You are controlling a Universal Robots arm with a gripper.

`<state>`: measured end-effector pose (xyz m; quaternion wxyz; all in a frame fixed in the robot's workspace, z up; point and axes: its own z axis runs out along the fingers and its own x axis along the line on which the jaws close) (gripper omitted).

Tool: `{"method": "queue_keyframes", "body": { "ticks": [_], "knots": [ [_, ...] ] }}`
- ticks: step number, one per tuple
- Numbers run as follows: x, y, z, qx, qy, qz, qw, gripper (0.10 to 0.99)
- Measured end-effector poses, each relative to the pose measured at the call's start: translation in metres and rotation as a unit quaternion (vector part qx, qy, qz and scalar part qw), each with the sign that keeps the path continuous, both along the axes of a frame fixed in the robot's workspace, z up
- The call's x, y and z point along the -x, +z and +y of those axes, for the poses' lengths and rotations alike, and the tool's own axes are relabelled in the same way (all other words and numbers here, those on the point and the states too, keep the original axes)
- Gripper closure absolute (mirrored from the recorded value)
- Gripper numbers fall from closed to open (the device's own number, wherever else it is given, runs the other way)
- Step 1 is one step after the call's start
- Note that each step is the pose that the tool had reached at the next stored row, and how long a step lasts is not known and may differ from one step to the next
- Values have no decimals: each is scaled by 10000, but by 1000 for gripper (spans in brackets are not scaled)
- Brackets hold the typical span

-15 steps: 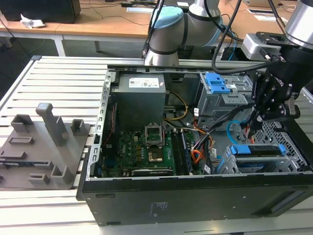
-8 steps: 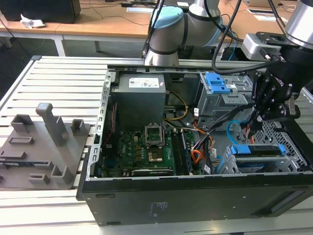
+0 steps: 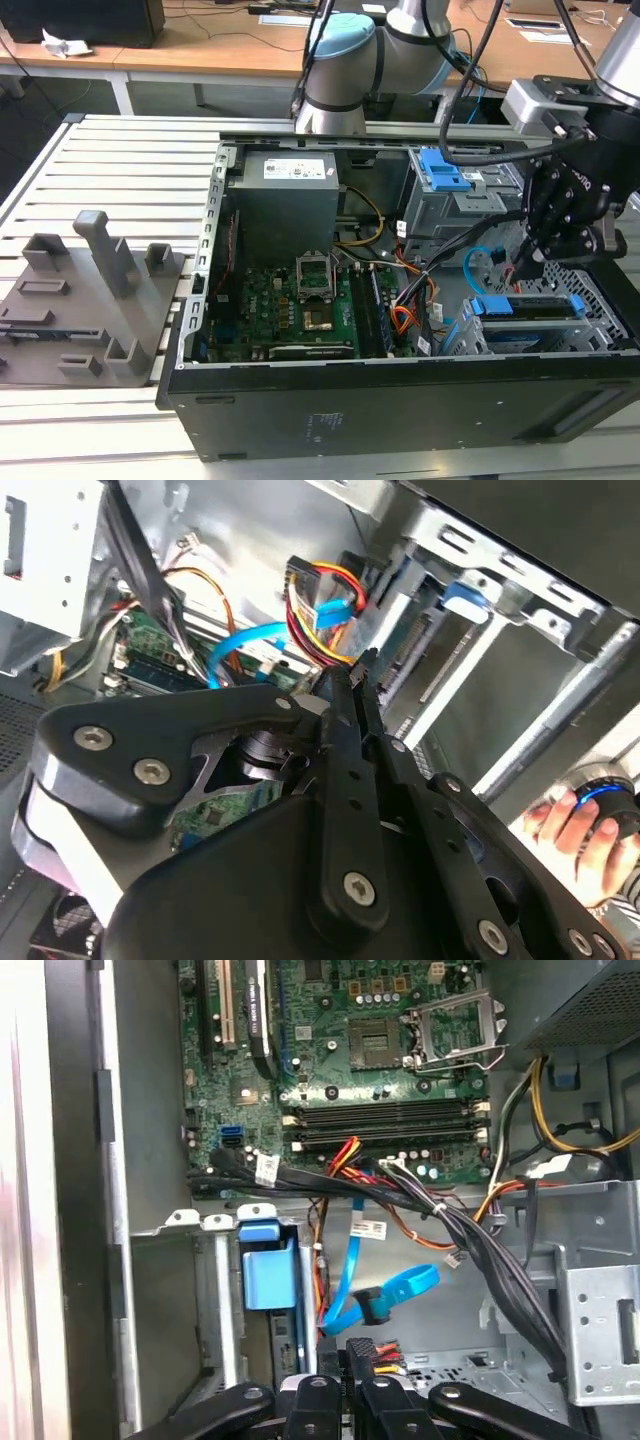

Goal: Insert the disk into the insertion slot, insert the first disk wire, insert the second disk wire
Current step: 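Insert the first disk wire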

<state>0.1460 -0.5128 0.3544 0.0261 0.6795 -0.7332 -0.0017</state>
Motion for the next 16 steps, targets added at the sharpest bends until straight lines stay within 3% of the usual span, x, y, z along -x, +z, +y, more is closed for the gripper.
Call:
{"method": "queue_keyframes", "body": {
  "ticks": [1,3,10,16],
  "knots": [
    [0,-1,-66,-1,0,0,10000,933],
    [-10,-1,-119,0,0,0,10000,933],
    [-121,-6,-122,-1,19,3,10000,933],
    [-135,-7,-143,-1,21,3,10000,933]
  ]
}}
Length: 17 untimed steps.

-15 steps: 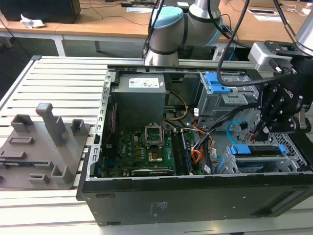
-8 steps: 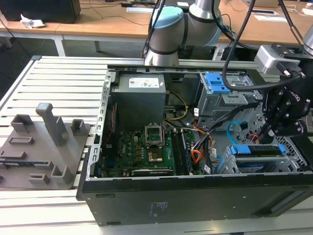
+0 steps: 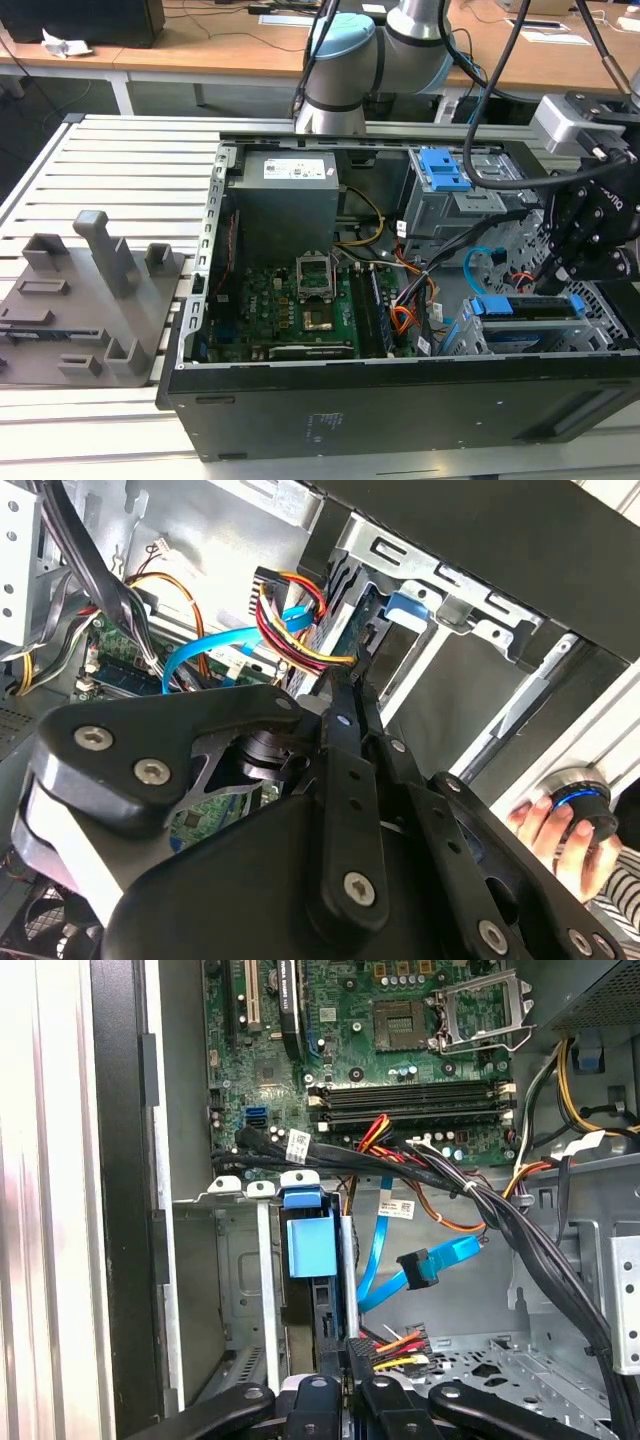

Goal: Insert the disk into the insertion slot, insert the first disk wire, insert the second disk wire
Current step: 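Insert the first disk wire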

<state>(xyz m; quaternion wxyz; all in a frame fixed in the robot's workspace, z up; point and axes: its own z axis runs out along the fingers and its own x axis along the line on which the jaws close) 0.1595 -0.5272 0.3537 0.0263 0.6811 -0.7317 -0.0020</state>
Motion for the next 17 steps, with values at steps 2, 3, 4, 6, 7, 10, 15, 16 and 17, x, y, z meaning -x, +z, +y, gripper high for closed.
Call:
{"method": "queue_keyframes", "body": {
  "ticks": [2,3,4,6,7,10,15,16,17],
  "knots": [
    [0,1,-1,1,0,0,10000,918],
    [0,0,-1,0,0,0,10000,863],
    [0,0,-1,0,0,0,10000,863],
    [0,0,-2,0,0,0,10000,796],
    [0,0,-2,0,0,0,10000,796],
    [1,-22,-2,0,3,0,10000,796],
    [1,-50,-2,1,4,0,10000,812],
    [1,-50,-2,1,4,0,10000,878],
    [1,-51,-2,1,4,0,10000,878]
  ]
}}
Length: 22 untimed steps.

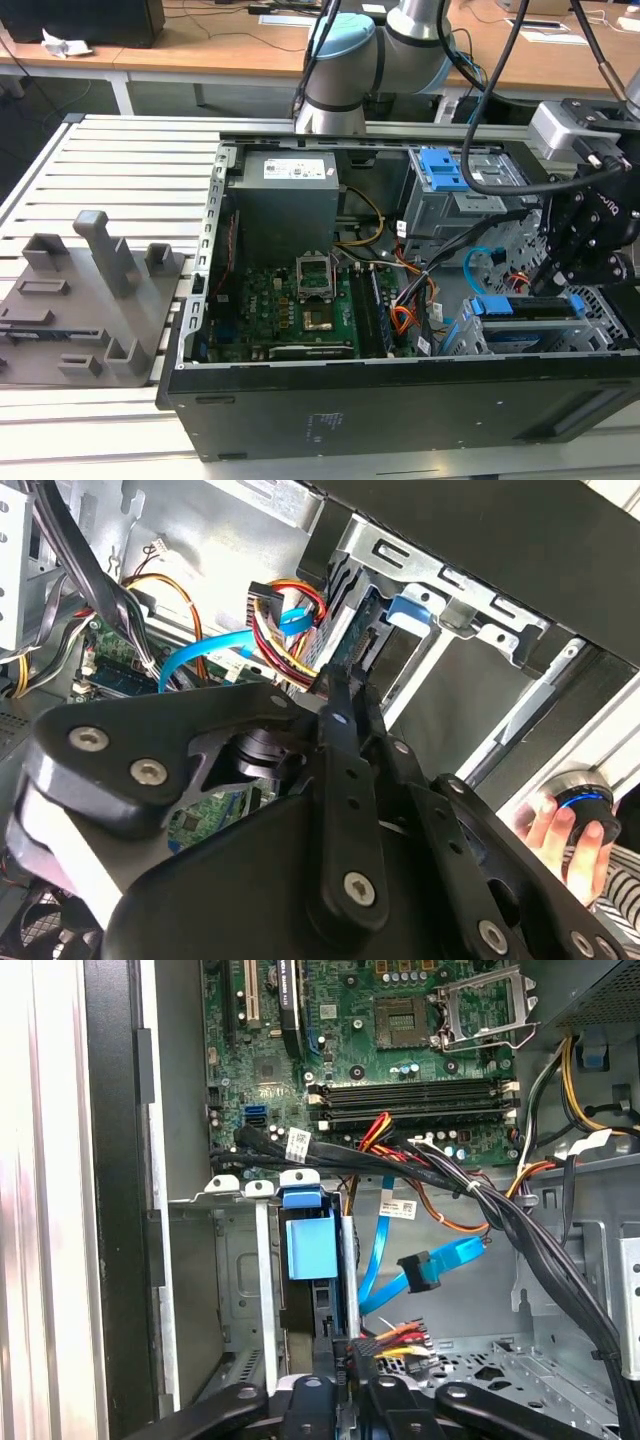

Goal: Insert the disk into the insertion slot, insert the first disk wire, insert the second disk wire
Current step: 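Insert the first disk wire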

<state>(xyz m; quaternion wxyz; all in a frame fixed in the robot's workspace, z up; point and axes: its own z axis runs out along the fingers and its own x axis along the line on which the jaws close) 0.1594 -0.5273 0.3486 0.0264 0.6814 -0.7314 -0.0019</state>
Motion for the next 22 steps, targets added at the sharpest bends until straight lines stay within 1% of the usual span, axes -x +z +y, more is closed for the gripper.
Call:
{"method": "queue_keyframes", "body": {
  "ticks": [1,3,5,7,11,16,20,21,22],
  "knots": [
    [0,0,0,0,0,0,10000,918],
    [0,-1,0,0,0,0,10000,918],
    [-72,-2,0,0,0,8,10000,918],
    [-104,-13,0,-2,0,10,10000,918],
    [-108,-57,-29,-5,0,10,10000,918],
    [-108,-65,-46,-25,0,10,10000,918],
    [-108,-67,-81,-36,5,10,10000,918],
    [-108,-67,-82,-45,5,10,10000,918],
    [-108,-68,-82,-73,6,11,10000,918]
  ]
}}
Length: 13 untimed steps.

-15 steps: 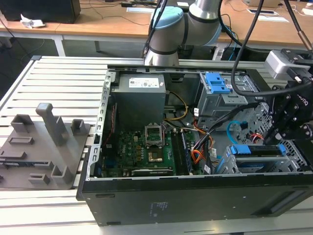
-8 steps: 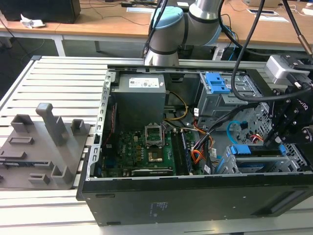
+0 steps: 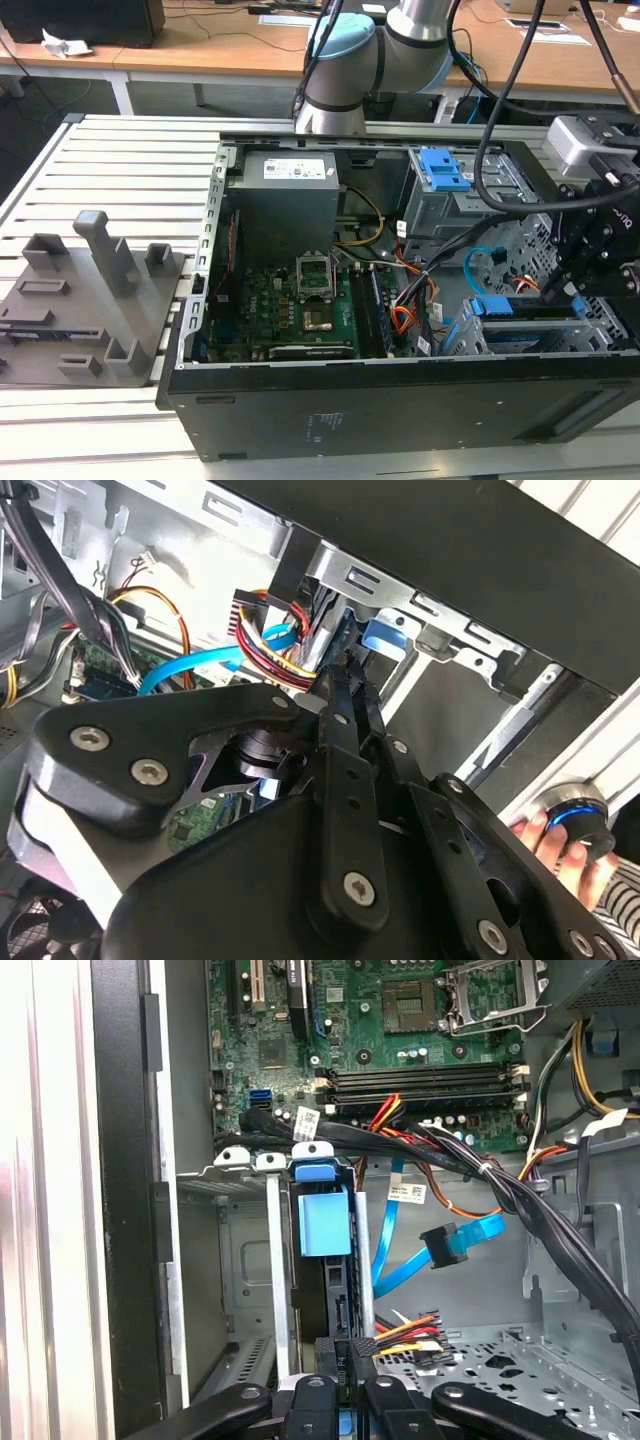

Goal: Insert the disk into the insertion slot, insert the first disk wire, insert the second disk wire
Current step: 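Insert the first disk wire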

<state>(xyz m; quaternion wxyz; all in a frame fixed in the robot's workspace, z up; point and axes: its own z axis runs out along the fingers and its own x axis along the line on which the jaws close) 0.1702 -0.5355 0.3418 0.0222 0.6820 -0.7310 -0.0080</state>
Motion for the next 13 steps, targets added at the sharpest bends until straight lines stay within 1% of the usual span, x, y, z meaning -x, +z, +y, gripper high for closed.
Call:
{"method": "queue_keyframes", "body": {
  "ticks": [5,8,11,13],
  "knots": [
    [7,10,0,-13,-7,0,10000,918],
    [11,10,0,-13,-63,0,10000,918],
    [12,8,1,-16,-235,-1,9997,918],
    [12,8,1,-20,-292,0,9996,918]
  ]
}}
